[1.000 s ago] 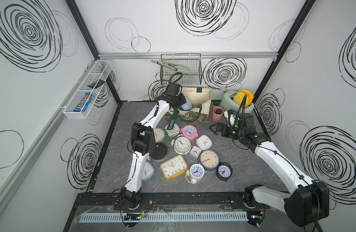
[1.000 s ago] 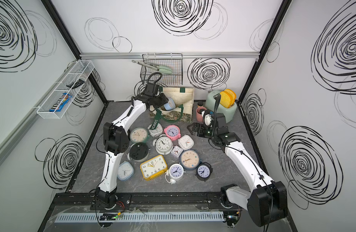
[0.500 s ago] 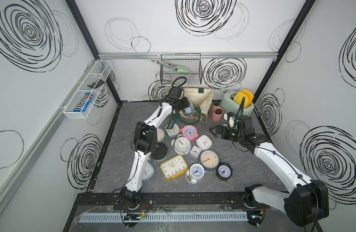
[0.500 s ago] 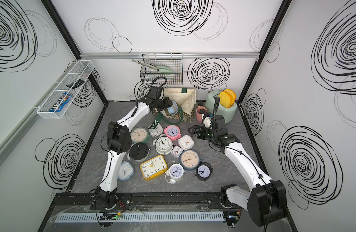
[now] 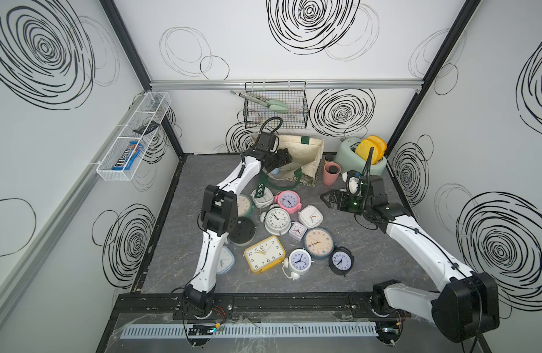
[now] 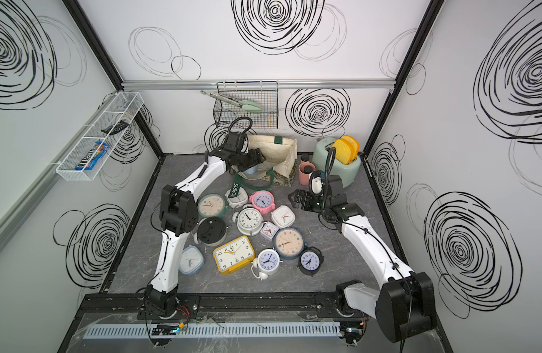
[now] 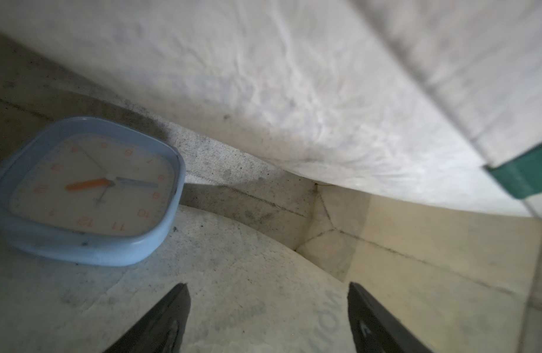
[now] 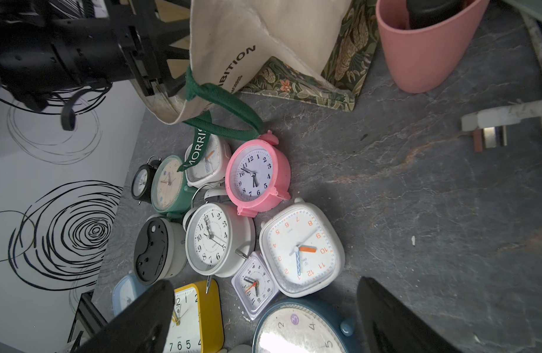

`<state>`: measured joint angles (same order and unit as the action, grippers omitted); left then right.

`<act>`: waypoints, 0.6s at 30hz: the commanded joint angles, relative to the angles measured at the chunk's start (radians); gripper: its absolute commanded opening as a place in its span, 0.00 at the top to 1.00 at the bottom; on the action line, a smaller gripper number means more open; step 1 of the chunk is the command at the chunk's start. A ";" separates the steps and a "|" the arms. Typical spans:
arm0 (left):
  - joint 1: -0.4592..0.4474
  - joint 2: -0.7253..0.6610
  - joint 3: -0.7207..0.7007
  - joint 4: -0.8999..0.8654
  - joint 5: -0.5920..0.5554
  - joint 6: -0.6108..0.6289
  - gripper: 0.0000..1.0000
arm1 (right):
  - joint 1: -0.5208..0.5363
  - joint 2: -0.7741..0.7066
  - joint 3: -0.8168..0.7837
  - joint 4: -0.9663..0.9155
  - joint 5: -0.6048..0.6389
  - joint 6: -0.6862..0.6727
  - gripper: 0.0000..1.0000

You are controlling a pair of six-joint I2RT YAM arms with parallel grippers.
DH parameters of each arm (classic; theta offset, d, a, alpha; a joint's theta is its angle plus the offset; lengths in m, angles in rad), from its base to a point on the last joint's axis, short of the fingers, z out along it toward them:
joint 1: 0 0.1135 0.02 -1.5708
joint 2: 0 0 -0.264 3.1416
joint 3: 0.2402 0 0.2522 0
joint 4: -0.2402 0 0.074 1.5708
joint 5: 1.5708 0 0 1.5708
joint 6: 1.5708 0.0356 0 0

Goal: Put the alarm clock into the canvas bag
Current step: Place the alarm at the canvas bag.

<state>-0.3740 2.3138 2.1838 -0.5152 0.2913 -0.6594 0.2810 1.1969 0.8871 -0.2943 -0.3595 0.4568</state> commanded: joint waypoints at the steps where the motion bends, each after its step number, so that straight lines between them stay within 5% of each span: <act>1: -0.006 -0.145 0.004 0.009 -0.028 0.038 0.10 | 0.031 0.034 0.005 0.005 0.052 -0.026 0.03; 12: -0.005 -0.400 -0.133 0.008 -0.055 0.069 0.01 | 0.173 0.180 0.073 -0.042 0.220 -0.144 0.03; 18: -0.040 -0.686 -0.416 0.110 -0.033 0.108 0.04 | 0.216 0.289 0.112 -0.087 0.248 -0.204 0.03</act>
<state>-0.3893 1.7447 1.8618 -0.4786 0.2493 -0.5938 0.4812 1.4490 0.9615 -0.3336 -0.1608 0.3054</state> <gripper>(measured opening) 0.962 0.974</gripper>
